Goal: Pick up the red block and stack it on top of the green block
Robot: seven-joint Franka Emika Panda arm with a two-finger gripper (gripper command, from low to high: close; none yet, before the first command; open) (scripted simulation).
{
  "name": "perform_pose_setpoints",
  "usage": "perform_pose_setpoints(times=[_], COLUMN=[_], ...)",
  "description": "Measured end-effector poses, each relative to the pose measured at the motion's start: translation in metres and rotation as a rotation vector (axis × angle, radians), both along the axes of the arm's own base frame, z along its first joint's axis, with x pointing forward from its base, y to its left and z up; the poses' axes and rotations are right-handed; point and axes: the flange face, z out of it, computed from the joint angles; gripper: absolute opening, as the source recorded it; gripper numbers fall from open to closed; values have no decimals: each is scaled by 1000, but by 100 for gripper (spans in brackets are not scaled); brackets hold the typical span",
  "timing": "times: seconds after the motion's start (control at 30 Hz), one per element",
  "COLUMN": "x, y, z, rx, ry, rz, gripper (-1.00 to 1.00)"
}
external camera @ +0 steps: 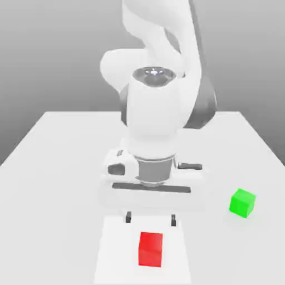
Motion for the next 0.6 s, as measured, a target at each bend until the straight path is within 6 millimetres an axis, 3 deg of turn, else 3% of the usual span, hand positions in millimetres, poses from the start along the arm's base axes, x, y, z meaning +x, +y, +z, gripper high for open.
perform_pose_setpoints(times=[0.1,0.13,0.37,0.53,0.6], x=[-1,-2,-2,-2,-7], y=[0,0,0,0,20], z=[-36,-46,-48,2,14], rx=[0,1,0,0,1], ry=[6,6,6,6,6], rz=[-1,-1,-1,-1,63], gripper=[0,-100,-100,-100,-100])
